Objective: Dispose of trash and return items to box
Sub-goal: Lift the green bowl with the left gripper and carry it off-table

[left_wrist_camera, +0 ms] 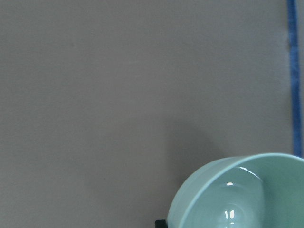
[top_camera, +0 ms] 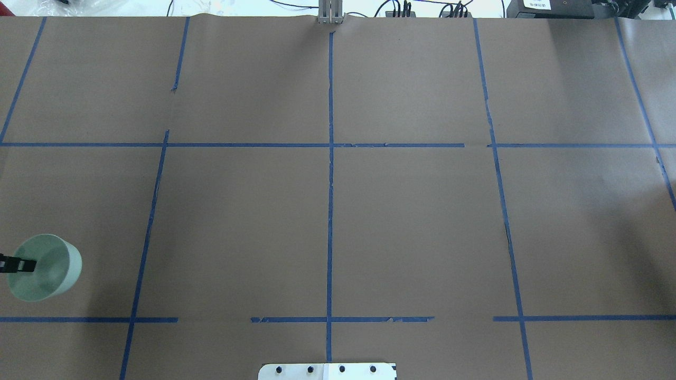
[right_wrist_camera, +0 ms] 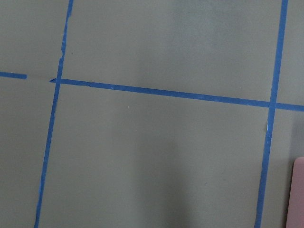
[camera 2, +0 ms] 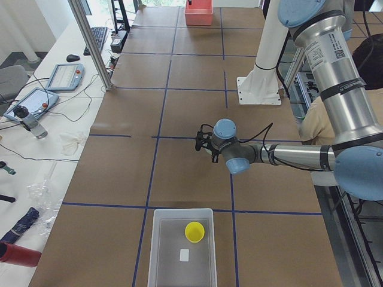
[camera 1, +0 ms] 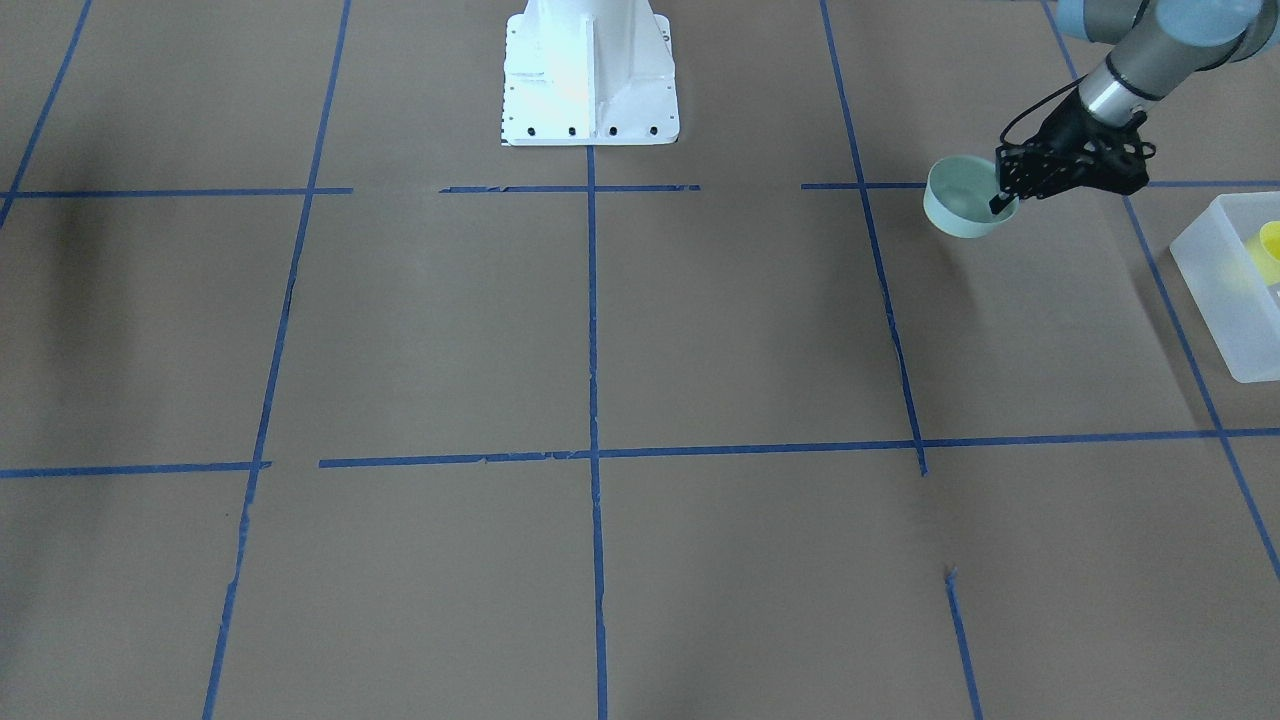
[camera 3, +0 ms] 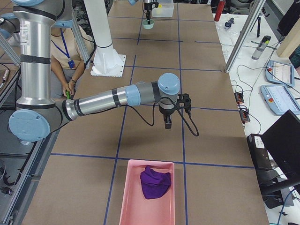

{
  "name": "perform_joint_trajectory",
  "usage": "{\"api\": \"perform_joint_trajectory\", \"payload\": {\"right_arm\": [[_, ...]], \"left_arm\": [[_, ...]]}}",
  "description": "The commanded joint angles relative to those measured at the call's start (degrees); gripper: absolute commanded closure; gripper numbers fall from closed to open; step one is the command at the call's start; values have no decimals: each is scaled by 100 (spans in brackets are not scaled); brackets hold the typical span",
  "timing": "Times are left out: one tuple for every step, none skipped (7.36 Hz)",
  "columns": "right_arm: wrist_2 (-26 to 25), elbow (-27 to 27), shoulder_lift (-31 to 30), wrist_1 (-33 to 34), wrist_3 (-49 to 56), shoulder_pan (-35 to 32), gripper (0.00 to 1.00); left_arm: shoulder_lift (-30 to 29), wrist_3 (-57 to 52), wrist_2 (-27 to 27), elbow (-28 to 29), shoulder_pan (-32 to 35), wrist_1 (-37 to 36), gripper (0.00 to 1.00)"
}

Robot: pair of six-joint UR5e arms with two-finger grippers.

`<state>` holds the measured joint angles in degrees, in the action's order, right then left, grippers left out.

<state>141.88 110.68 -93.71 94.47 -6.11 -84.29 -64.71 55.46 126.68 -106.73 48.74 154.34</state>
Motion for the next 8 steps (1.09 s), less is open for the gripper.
{"api": "perform_joint_trajectory", "payload": {"right_arm": [[6,6,-7,-17,-22,9,0],[6,6,-16,-17,-14,9,0],[6,15,-16,-17,-5,9,0],[6,15,-16,-86,-5,9,0],[6,15,-16,-87,-22,9,0],[-2,15,-16,-87,-22,9,0],[-3,15,-16,-87,-14,9,0],[-3,15,-16,-87,-14,9,0]], "left_arm": [[65,-2412,865,684,2042,325,100],[-127,-3792,902,1281,2826,-76,100],[-416,-5076,876,1556,3599,-1028,100],[-1002,-6490,824,1785,4207,-2430,100],[-1635,-7696,675,2214,4762,-3540,100],[-2233,-8587,378,2897,5124,-4178,100],[-2561,-8900,175,3487,5319,-4323,100],[-2573,-8964,121,3928,5330,-4299,100]]}}
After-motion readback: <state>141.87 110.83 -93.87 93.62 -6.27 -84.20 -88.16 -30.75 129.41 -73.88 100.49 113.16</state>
